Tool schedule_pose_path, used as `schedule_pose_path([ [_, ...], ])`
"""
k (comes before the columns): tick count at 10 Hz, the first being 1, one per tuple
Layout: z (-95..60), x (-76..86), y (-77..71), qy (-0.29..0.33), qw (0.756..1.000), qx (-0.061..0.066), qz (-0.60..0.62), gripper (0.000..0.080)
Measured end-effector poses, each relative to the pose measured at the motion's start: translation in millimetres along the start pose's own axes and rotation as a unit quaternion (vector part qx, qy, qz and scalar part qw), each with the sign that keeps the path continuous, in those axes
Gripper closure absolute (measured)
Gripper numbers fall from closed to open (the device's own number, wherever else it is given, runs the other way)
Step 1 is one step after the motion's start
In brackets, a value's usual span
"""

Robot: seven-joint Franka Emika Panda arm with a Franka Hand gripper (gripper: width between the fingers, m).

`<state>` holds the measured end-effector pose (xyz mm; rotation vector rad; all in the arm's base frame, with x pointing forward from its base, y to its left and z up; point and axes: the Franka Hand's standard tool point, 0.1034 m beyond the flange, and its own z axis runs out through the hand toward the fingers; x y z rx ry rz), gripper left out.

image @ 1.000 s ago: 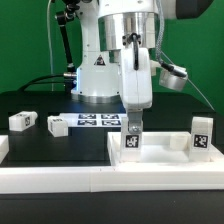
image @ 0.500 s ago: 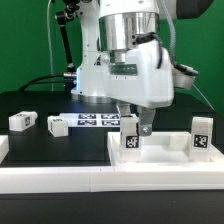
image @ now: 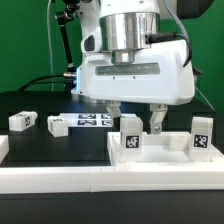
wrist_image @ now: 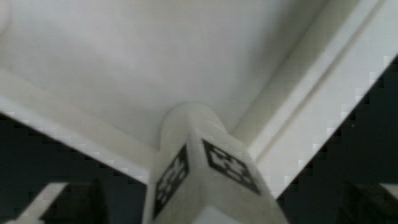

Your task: Assemble square table

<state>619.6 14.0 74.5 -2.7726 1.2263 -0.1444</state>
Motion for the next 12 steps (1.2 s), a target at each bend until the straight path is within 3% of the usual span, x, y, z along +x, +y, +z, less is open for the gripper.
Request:
schedule_pose_path([
  [8, 0.2, 0.8, 1.2, 0.003, 0.968, -0.009, -0.249, 0.0150],
  [11, -0.1, 4.0, 3.9, 0.004, 0.936, -0.014, -0.353, 0.0150],
  [12, -0.2, 5.7, 5.5, 0.005, 0.908, -0.021, -0.419, 0.0150],
])
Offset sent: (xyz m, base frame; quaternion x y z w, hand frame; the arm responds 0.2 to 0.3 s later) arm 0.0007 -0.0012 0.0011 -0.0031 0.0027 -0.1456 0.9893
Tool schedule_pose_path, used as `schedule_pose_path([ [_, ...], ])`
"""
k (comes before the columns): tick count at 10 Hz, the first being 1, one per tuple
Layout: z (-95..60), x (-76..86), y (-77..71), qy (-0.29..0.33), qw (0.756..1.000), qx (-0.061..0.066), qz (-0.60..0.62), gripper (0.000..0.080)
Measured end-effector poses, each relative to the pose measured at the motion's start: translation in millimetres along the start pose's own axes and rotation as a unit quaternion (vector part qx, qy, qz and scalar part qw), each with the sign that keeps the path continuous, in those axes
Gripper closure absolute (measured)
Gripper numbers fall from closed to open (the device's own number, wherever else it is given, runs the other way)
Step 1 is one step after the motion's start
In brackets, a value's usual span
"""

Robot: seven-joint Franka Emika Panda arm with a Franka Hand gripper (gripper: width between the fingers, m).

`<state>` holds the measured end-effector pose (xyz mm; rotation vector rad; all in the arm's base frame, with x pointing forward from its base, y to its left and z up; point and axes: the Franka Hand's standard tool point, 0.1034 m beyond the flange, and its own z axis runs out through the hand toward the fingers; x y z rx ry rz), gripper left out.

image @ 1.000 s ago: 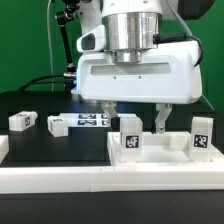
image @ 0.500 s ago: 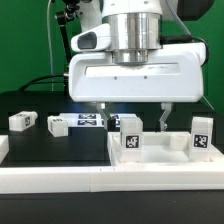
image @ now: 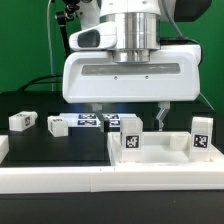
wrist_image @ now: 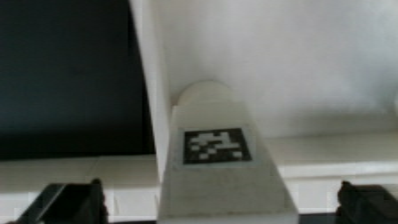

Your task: Assemble square table

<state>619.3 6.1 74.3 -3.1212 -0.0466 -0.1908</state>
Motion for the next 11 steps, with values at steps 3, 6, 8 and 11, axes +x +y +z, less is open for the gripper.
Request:
schedule_pose_path([
  [3, 0.0, -0.1, 1.5, 0.000, 1.000, -0.001, -0.011, 0.0285],
  [6, 0.0, -0.1, 1.3, 0.000, 1.000, 0.000, 0.011, 0.0511],
  [8, 0.0, -0.1, 1.2, 0.000, 0.995, 0.001, 0.097, 0.0511],
  [11, 0.1, -1.2, -0.4, 0.000, 0.975, 0.003, 0.223, 0.0511],
])
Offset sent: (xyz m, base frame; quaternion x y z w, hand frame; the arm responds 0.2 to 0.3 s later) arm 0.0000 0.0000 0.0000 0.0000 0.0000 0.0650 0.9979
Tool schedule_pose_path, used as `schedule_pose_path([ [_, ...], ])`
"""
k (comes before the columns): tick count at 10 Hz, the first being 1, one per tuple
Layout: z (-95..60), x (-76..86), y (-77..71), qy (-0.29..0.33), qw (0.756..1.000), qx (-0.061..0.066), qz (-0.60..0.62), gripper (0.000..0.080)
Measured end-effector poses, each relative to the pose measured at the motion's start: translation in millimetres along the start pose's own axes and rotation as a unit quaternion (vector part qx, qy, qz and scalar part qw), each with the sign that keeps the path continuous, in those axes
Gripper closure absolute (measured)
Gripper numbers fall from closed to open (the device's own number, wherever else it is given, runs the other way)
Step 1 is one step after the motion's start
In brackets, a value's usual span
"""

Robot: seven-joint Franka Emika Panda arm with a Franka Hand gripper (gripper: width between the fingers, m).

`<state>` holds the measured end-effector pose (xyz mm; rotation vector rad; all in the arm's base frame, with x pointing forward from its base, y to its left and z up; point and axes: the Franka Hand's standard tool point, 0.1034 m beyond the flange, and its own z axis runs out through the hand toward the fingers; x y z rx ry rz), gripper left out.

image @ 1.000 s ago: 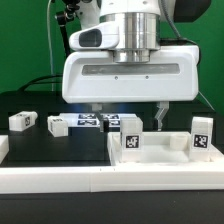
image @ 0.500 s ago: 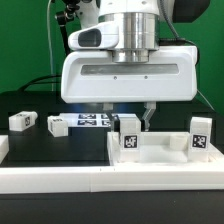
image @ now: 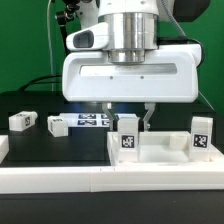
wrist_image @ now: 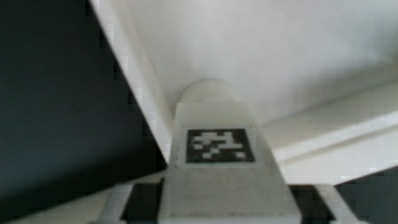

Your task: Assemble square table

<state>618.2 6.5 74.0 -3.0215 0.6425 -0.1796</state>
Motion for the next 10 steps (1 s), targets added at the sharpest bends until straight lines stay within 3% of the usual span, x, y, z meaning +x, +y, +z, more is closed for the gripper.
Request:
schedule_pose_path([
  [3, -0.2, -0.1, 0.3, -0.001, 0.990, 0.001, 0.141, 0.0509],
  [7, -0.4, -1.3, 0.2, -0.019, 0.946, 0.006, 0.325, 0.0509],
  [10, -0.8, -4.4, -2.1, -0.037, 0.911, -0.005, 0.410, 0.0509],
])
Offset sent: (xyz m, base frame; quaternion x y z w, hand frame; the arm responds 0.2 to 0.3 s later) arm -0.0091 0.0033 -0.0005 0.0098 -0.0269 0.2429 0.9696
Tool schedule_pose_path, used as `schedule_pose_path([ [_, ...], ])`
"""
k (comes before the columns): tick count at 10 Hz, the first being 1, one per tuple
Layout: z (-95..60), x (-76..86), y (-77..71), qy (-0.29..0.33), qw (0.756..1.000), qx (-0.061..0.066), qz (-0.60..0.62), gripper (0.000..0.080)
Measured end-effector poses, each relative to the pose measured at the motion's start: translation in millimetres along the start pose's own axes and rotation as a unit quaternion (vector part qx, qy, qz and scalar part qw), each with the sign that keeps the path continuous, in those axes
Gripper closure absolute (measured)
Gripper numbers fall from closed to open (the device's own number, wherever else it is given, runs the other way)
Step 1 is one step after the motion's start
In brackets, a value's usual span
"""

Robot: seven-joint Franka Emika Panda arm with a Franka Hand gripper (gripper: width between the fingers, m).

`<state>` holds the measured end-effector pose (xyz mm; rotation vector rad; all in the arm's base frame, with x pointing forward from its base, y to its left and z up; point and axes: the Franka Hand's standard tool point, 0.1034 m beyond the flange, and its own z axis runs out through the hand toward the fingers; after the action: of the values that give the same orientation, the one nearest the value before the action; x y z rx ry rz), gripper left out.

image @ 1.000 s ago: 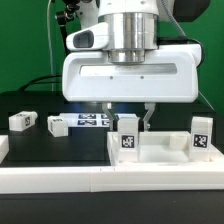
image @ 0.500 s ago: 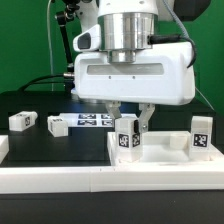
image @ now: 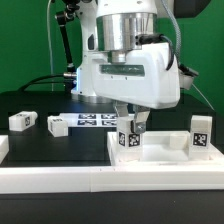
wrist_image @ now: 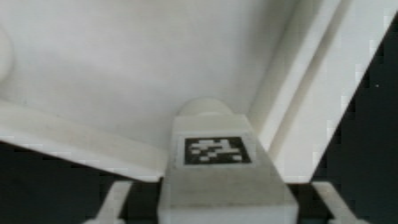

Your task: Assemble square table

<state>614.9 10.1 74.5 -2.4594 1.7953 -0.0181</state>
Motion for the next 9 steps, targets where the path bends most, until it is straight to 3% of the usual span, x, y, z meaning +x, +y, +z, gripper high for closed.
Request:
schedule_pose_path([
  [4, 1.1, -0.7, 0.1, 0.001, 0.997, 0.000, 0.072, 0.0509],
  [5, 1.1, -0.9, 0.2, 0.001, 0.999, 0.000, 0.053, 0.0351],
  [6, 1.3, -1.2, 0.5, 0.000, 0.999, -0.002, 0.039, 0.0351],
  [7, 1.3, -1.5, 0.7, 0.001, 1.000, -0.003, 0.011, 0.0226],
  [8, 1.4, -2.3, 0.5, 0.002, 0.999, -0.005, -0.046, 0.0165],
  [9, 1.7, -3.4, 0.3, 0.003, 0.996, -0.005, -0.084, 0.0165],
])
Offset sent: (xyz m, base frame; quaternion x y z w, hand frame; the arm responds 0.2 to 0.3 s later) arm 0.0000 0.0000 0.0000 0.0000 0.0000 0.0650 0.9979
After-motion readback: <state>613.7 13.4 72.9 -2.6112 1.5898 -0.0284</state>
